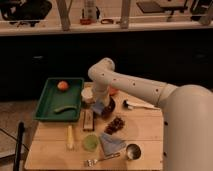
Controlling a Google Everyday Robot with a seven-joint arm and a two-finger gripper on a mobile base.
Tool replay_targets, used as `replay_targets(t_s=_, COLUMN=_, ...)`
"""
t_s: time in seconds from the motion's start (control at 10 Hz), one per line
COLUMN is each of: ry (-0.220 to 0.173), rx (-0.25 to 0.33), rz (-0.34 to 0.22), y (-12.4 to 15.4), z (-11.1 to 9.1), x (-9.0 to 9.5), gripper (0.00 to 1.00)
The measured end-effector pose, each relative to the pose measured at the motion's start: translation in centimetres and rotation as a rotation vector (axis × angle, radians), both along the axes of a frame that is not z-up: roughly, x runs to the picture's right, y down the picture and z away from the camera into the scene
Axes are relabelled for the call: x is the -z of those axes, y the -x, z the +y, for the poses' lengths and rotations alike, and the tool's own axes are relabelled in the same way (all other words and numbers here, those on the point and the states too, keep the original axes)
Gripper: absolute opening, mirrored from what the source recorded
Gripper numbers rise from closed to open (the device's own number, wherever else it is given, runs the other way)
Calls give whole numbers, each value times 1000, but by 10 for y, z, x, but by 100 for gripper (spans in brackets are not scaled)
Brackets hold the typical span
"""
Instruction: Wipe purple bowl with sponge
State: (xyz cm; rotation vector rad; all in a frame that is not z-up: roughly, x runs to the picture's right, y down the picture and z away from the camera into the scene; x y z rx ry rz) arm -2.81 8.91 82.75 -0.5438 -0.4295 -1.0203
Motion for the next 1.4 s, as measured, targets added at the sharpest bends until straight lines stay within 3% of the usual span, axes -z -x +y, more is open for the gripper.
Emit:
replay_targets(t_s=0.2, ry=13, rx=27, rz=17, y=-13, z=8, x=1, gripper=0)
replay_targets(t_s=0.4, ry=14, rx=11, rz=51, y=-38, z=5, x=-3, gripper=0)
replay_targets(t_s=0.7, ry=-2, rx=-93, rz=99, y=-79, z=-29, x=-19, gripper=0)
replay_targets(t_s=1.0, ry=-12, rx=-126, rz=93, y=-71, z=-50, x=-29, gripper=0)
replay_targets(t_s=1.2, ry=-20, rx=-116, rz=64, y=-38, z=-60, x=-34, gripper=0)
replay_targets(t_s=1.4, ry=-19, rx=-92, rz=26, y=-9, z=-57, x=-33, gripper=0)
